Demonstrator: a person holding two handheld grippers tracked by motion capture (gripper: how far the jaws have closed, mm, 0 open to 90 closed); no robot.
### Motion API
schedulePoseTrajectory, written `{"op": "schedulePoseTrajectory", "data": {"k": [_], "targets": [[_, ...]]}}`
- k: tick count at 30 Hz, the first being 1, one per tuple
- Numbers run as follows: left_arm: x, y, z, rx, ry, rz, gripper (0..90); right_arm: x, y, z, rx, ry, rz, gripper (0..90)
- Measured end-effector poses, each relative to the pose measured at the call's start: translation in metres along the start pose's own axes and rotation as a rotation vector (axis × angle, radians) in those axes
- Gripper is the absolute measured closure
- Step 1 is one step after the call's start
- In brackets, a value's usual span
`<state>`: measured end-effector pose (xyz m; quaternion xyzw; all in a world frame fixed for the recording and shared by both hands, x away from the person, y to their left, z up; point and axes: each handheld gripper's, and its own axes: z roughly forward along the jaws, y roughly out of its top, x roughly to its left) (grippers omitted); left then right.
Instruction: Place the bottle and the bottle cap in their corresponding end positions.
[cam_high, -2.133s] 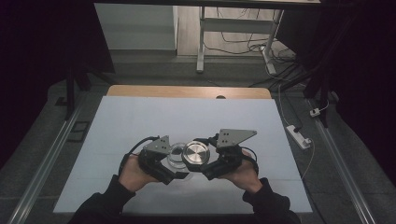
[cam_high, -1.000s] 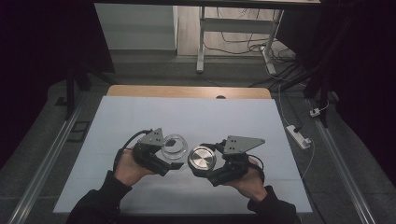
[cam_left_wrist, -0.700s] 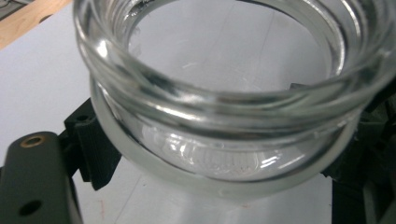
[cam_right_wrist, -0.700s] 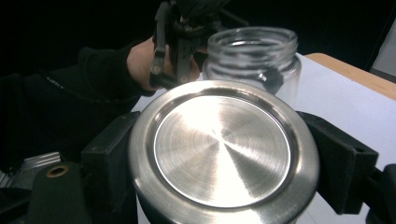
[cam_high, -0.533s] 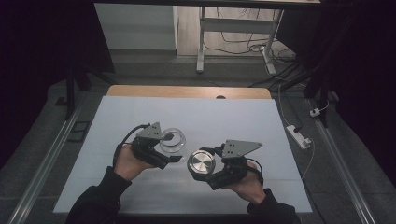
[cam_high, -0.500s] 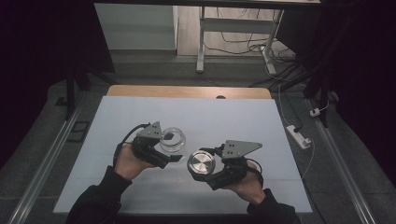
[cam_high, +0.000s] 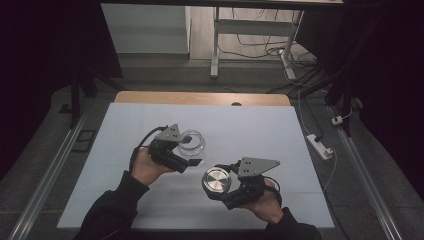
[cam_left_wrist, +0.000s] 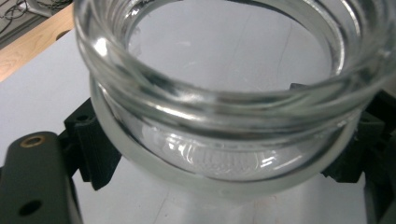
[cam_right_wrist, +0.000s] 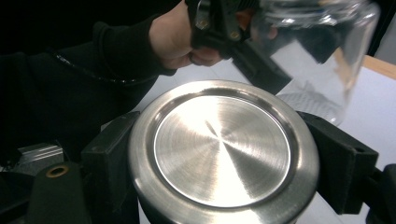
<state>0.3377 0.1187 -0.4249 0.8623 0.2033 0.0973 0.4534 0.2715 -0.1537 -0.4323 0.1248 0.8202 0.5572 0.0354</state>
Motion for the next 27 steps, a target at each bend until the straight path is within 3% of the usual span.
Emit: {"op": "schedulePoseTrajectory", "data": {"k": [15, 27], "targets": [[0.014, 0.005, 0.022, -0.009, 0.018, 0.006, 15.8, -0.001, -0.022, 0.018, 0.031, -0.005, 0.012, 18.8], [0.027, -0.001, 0.038, -0.013, 0.046, -0.018, 15.8, -0.004, -0.038, 0.036, 0.069, -0.002, 0.005, 18.7]]}}
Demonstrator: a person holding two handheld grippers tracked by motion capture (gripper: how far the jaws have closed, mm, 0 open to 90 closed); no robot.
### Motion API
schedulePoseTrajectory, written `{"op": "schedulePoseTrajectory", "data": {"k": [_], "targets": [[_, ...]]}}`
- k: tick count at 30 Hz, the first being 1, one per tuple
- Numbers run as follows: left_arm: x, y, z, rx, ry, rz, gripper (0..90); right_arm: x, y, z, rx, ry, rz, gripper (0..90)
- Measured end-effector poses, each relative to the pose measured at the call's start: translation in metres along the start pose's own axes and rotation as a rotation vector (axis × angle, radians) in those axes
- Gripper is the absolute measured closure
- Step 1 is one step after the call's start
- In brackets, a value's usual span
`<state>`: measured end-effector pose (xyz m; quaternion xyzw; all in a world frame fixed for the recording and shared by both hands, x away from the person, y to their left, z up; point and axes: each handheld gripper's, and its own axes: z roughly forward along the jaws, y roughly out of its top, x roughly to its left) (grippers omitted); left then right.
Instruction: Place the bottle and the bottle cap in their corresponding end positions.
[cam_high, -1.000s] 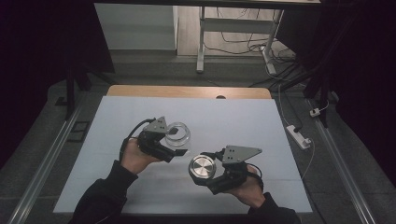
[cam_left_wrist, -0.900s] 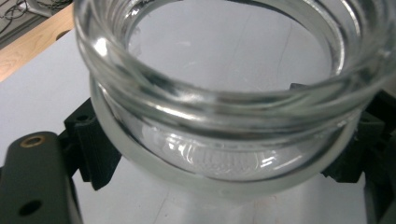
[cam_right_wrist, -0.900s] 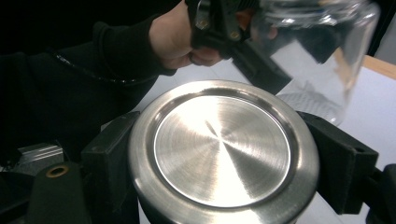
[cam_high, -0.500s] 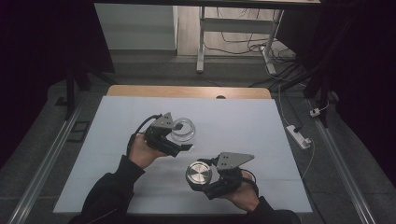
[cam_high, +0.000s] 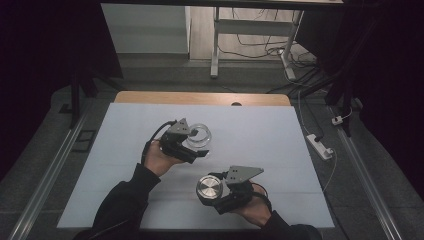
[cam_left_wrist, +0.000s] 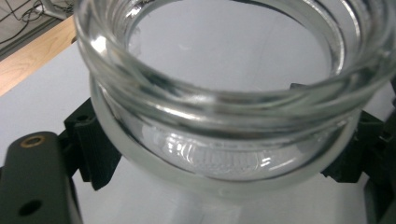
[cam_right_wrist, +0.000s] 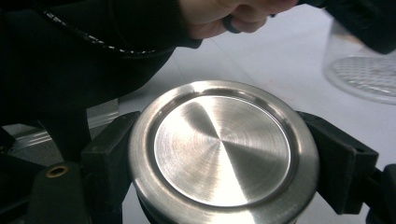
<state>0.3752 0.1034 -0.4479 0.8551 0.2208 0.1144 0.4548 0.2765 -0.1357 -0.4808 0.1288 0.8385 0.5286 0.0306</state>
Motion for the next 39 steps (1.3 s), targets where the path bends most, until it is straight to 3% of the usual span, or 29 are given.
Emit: {"op": "schedulePoseTrajectory", "data": {"k": [13, 27, 39], "targets": [[0.011, -0.01, 0.022, 0.017, 0.027, -0.022, 15.8, -0.001, -0.014, 0.028, 0.078, 0.006, -0.011, 18.8], [0.023, -0.026, 0.041, 0.038, 0.038, -0.065, 15.7, -0.006, -0.028, 0.046, 0.152, 0.003, -0.012, 18.8], [0.024, -0.035, 0.053, 0.069, 0.04, -0.069, 15.7, -0.013, -0.036, 0.055, 0.225, -0.007, 0.006, 18.7]]}}
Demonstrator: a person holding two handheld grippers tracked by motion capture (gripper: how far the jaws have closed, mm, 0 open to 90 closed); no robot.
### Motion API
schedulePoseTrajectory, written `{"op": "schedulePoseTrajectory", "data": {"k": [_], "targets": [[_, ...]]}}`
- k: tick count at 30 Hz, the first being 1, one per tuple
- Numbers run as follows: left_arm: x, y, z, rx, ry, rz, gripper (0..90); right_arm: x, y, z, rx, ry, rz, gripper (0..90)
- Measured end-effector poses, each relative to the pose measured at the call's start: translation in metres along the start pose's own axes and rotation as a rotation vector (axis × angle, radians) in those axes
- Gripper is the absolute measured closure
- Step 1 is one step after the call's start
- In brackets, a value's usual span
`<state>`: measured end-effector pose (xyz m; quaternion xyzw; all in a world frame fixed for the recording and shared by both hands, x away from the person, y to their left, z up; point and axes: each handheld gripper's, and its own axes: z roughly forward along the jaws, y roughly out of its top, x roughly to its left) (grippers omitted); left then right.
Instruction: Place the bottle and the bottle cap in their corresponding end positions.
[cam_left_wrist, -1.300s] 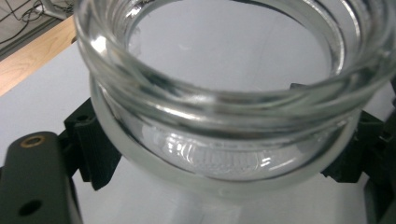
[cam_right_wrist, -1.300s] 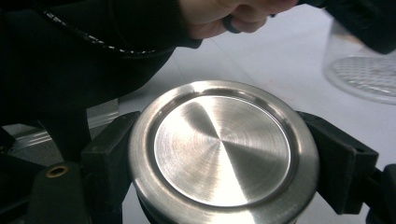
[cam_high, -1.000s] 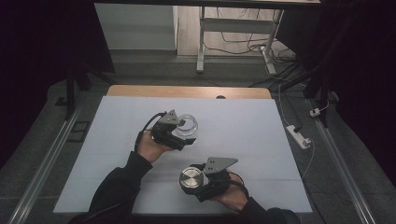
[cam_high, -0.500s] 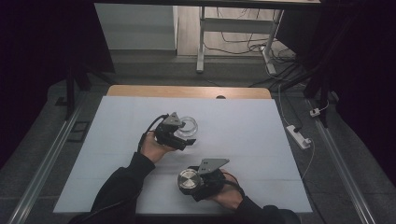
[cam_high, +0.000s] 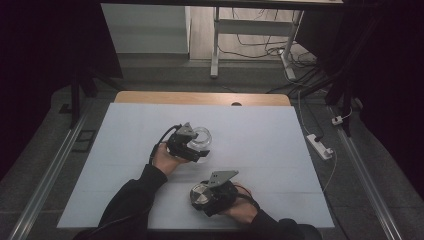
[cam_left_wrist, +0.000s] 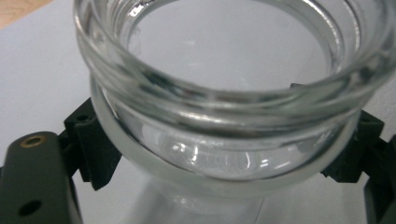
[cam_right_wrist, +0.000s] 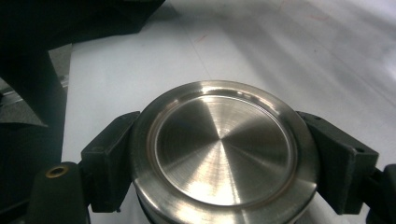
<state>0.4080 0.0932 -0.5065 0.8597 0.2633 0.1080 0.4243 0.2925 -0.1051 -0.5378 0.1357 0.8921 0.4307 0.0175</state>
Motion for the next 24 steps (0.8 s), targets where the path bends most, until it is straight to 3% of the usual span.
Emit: {"op": "schedulePoseTrajectory", "data": {"k": [15, 24], "targets": [[-0.003, -0.005, 0.012, 0.046, -0.003, 0.002, 15.7, 0.002, 0.001, 0.004, 0.094, -0.028, -0.052, 18.5], [-0.002, -0.008, 0.013, 0.054, -0.003, 0.01, 15.6, 0.004, 0.0, 0.005, 0.102, -0.043, -0.102, 18.2]]}}
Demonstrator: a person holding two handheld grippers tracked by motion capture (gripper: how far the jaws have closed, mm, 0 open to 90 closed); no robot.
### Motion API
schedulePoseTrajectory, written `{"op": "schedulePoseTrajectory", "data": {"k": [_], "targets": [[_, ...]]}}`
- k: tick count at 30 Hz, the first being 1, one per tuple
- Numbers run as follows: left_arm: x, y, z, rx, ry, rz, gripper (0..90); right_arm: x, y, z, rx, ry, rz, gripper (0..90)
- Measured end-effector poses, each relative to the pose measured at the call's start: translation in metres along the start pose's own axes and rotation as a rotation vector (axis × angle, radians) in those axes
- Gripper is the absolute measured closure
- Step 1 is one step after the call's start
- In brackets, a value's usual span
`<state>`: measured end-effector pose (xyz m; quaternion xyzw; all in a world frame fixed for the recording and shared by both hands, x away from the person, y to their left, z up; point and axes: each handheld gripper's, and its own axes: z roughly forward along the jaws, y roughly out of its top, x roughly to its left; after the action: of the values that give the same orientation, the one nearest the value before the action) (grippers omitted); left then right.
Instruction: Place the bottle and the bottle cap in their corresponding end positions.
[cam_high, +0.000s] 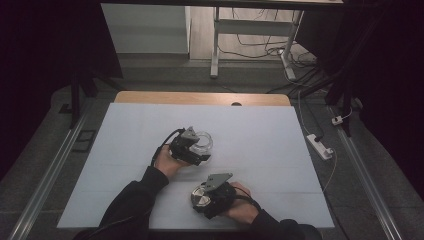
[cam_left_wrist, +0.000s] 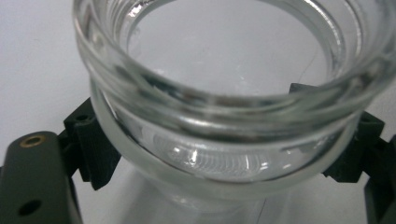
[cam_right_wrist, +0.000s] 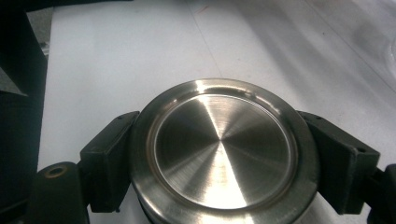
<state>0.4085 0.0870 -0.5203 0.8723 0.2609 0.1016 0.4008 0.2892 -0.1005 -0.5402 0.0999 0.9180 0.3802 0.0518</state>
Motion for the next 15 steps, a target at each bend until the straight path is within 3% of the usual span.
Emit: {"op": "schedulePoseTrajectory", "data": {"k": [11, 15], "targets": [[0.0, -0.0009, -0.0001, 0.0, -0.001, 0.002, 15.1, -0.0005, 0.0, -0.0004, 0.003, 0.005, -0.013, 17.4], [0.0012, -0.0004, -0.0009, -0.011, -0.023, -0.018, 13.3, 0.0008, 0.0007, 0.0001, 0.002, 0.013, 0.002, 11.8]]}}
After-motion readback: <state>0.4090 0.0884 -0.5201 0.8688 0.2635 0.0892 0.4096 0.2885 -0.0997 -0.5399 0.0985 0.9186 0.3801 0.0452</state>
